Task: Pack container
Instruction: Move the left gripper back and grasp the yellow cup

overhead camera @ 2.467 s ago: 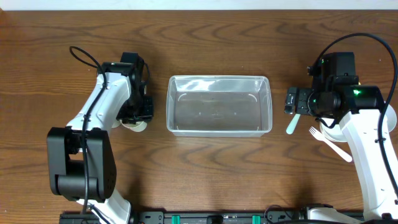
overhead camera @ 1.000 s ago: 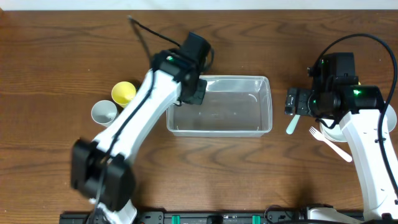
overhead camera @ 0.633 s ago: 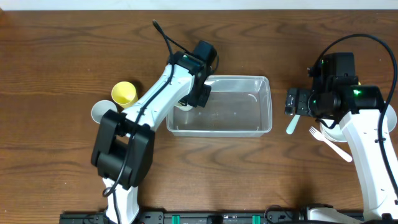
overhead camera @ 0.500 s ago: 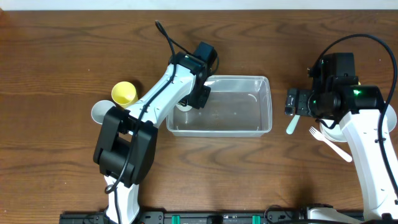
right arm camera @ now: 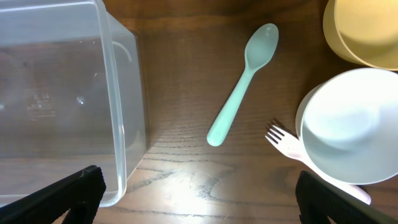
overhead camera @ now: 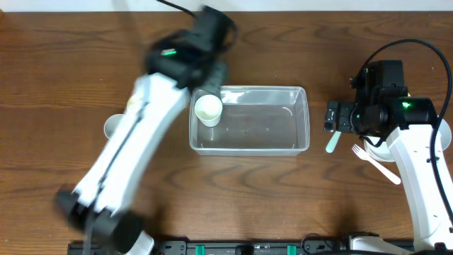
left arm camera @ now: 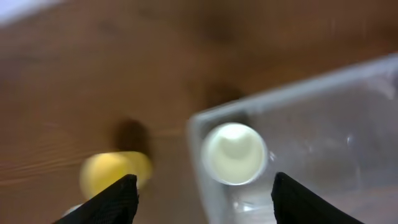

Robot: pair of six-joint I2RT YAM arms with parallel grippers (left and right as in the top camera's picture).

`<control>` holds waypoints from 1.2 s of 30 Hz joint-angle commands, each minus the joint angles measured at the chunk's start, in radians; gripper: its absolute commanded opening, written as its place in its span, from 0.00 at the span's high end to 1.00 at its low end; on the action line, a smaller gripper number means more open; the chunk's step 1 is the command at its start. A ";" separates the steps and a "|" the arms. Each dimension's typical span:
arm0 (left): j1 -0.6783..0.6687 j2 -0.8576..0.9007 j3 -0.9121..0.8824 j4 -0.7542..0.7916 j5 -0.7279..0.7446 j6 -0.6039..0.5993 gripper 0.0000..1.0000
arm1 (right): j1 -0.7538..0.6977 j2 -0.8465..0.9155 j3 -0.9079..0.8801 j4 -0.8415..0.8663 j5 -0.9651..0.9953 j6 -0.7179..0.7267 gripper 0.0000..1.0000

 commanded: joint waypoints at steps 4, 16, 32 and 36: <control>0.238 -0.020 -0.036 -0.031 0.058 -0.052 0.29 | -0.006 0.001 0.016 -0.004 0.004 0.010 0.01; 0.433 0.262 -0.183 -0.032 0.244 -0.078 0.29 | -0.006 0.001 0.016 -0.013 0.004 0.010 0.01; 0.436 0.341 -0.187 -0.016 0.244 -0.077 0.81 | -0.006 0.001 0.016 -0.016 0.004 0.010 0.01; 0.436 0.341 -0.187 -0.016 0.244 -0.077 0.86 | -0.006 0.001 0.016 -0.018 0.004 0.010 0.01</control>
